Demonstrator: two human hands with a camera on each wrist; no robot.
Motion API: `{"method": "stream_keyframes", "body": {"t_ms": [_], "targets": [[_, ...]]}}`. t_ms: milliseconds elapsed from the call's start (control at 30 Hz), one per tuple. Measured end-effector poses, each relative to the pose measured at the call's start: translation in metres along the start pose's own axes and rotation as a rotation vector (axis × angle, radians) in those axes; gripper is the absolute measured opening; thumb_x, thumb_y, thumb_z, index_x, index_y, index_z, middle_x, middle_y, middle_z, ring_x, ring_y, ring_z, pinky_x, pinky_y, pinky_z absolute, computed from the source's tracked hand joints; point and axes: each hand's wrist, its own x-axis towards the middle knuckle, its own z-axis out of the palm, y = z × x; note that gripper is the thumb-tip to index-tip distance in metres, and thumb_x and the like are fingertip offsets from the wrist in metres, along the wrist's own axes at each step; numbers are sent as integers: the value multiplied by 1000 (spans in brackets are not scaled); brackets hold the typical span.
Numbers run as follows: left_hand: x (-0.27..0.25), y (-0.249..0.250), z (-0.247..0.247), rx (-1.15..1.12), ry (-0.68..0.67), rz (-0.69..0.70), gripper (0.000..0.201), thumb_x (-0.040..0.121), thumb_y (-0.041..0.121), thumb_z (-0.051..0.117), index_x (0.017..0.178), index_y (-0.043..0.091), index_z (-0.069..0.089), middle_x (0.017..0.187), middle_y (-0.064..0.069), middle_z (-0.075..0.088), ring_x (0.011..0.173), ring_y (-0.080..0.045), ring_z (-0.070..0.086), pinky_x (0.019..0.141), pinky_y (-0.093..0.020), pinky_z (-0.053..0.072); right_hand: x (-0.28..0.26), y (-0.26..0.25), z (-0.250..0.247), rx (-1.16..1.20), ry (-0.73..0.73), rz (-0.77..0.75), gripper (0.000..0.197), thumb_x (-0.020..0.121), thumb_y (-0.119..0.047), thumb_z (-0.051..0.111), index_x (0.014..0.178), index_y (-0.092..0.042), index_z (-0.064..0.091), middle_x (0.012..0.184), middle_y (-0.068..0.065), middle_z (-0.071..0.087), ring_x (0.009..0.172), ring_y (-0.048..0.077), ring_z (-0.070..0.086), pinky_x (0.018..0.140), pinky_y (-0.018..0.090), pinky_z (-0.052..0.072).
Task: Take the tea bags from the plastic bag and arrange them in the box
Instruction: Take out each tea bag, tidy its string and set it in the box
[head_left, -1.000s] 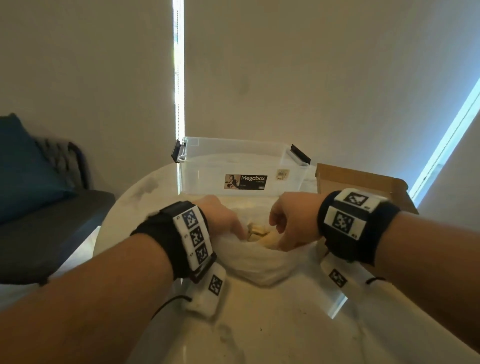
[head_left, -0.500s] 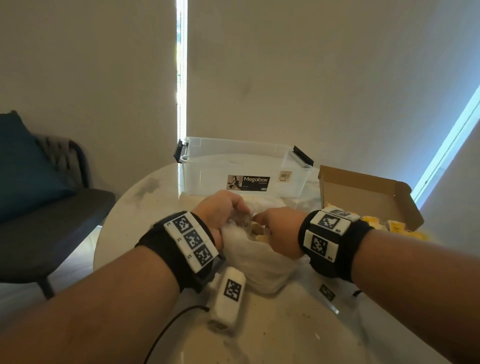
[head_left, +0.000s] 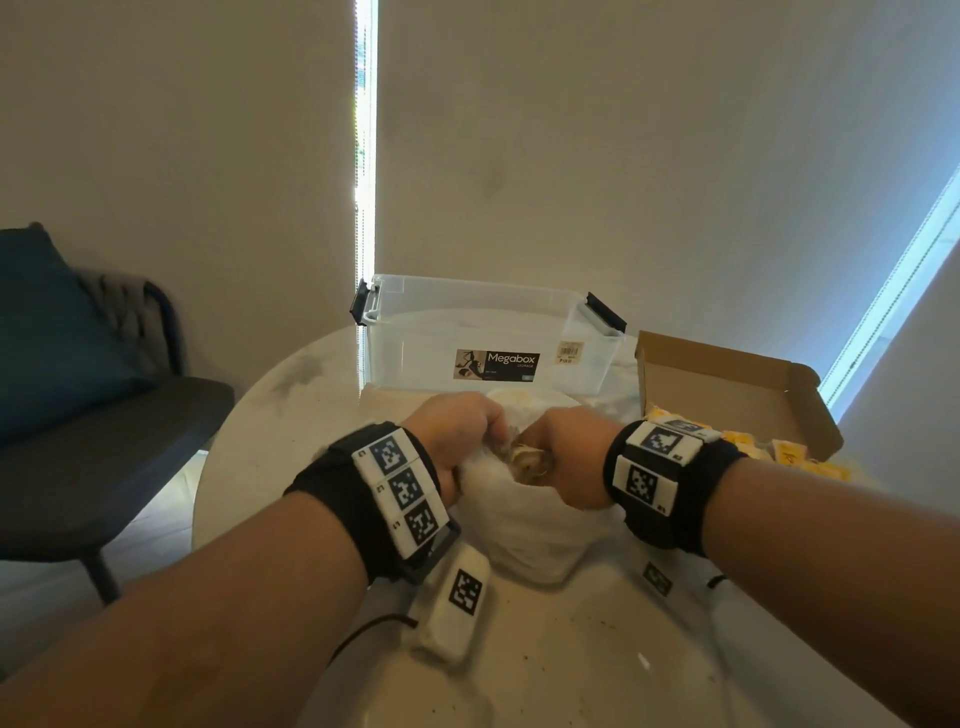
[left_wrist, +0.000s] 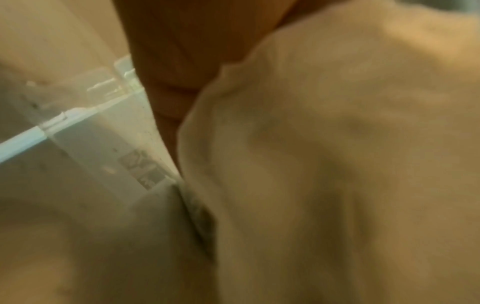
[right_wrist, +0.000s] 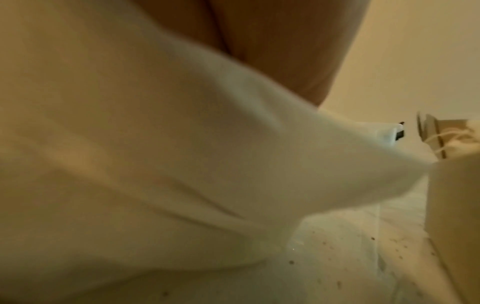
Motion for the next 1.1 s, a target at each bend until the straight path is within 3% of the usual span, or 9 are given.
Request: {"method": "stream_keyframes", "body": {"t_ms": [133, 200, 367, 433, 600, 833, 967, 1033, 1100], "targets": [[-2, 0, -3, 237, 106, 88, 14, 69, -5, 65, 75, 5, 58, 82, -13, 61, 76, -21, 62, 87, -36, 54, -3, 16, -7, 305, -4, 54, 9, 91, -15, 70, 95, -21, 76, 85, 2, 76, 76, 14, 70, 76, 28, 60], [3, -2, -3, 311, 137, 128, 20, 81, 0, 66, 71, 10, 52, 72, -6, 55, 64, -15, 54, 78, -33, 52, -4, 21, -9, 569, -26, 91, 12, 93, -7, 68, 100, -13, 75, 89, 10, 77, 71, 14, 72, 73, 28, 63], [-10, 1, 1, 388, 46, 147, 24, 62, 7, 78, 76, 1, 59, 79, -18, 63, 73, -28, 64, 86, -38, 55, -3, 19, -9, 650, -90, 111, 36, 83, -5, 77, 117, -14, 68, 104, 11, 74, 86, 22, 76, 75, 33, 63], [-9, 1, 1, 334, -18, 155, 64, 31, 15, 82, 91, -5, 69, 97, -28, 70, 93, -43, 69, 93, -55, 54, 0, 17, -9, 744, -119, 124, 51, 79, -8, 80, 126, -16, 62, 110, 13, 72, 93, 28, 75, 82, 40, 62], [-6, 3, 0, 272, -80, 172, 81, 21, 3, 76, 101, -6, 70, 102, -26, 71, 98, -43, 69, 91, -58, 54, -1, 5, -1, 392, -32, 74, 27, 81, -39, 80, 106, -33, 70, 91, -1, 76, 84, 16, 74, 79, 34, 62], [2, 4, -6, 313, 92, 100, 51, 42, -1, 67, 93, -6, 63, 89, -25, 66, 87, -39, 69, 87, -51, 57, -9, 18, -14, 664, -4, 66, 16, 84, -13, 79, 99, -16, 78, 86, 0, 79, 76, 11, 76, 63, 18, 57], [-8, 12, -13, 427, 175, 36, 115, 47, 7, 82, 147, 9, 27, 124, -23, 54, 106, -38, 61, 88, -48, 57, -23, 32, -33, 963, 2, 98, 17, 84, -4, 76, 101, -8, 76, 90, 10, 79, 75, 16, 75, 64, 22, 58], [-16, 19, -15, 474, 289, 186, 100, 65, 16, 83, 145, 19, 24, 133, -15, 47, 116, -34, 53, 95, -49, 53, -26, 38, -39, 1102, -1, 106, 21, 86, 0, 72, 107, -1, 73, 95, 16, 77, 76, 20, 74, 65, 25, 59], [-28, 30, -13, 444, 414, 432, 68, 74, 26, 79, 131, 18, 43, 125, -4, 53, 113, -25, 54, 96, -47, 51, -30, 41, -45, 1234, 21, 113, 27, 87, 4, 67, 114, 4, 69, 99, 21, 75, 74, 22, 73, 61, 26, 60]]}}
